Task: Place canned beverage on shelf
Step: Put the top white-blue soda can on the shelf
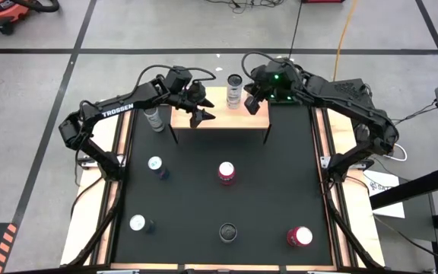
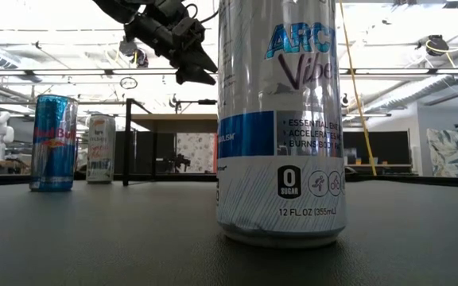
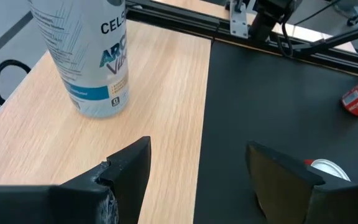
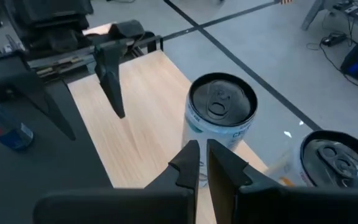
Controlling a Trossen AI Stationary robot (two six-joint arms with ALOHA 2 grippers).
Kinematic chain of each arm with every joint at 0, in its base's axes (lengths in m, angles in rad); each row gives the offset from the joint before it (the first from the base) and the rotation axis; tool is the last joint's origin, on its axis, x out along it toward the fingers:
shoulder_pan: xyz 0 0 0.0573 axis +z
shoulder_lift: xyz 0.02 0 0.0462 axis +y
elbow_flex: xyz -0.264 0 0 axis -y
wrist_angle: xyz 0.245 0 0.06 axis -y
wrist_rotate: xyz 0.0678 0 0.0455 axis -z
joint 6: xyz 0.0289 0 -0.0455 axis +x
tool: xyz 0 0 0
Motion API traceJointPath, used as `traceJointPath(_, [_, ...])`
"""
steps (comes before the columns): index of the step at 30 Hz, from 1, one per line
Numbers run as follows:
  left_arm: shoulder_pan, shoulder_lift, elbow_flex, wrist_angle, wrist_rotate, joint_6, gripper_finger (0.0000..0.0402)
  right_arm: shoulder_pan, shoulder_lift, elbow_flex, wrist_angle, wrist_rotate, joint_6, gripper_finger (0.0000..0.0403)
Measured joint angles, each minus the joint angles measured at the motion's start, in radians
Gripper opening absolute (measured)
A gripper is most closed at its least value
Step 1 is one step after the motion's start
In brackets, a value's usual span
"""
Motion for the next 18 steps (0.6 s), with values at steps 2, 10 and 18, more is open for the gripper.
traceJointPath(2, [0.000, 0.000, 0.000, 0.001, 0.000, 0.000, 0.0257, -0.001, 0.006, 0.000, -0.004, -0.001, -0.001, 0.0013])
traceJointPath(10, [0.000, 0.000, 0.000, 0.005, 0.000, 0.000, 0.0257, 0.000, 0.088, 0.000, 0.034, -0.001, 0.003, 0.0013])
traceJointPath(18, [0.000, 0.000, 0.000, 0.005, 0.000, 0.001, 0.0257, -0.002, 0.109, 0.000, 0.073, 0.000, 0.003, 0.0013])
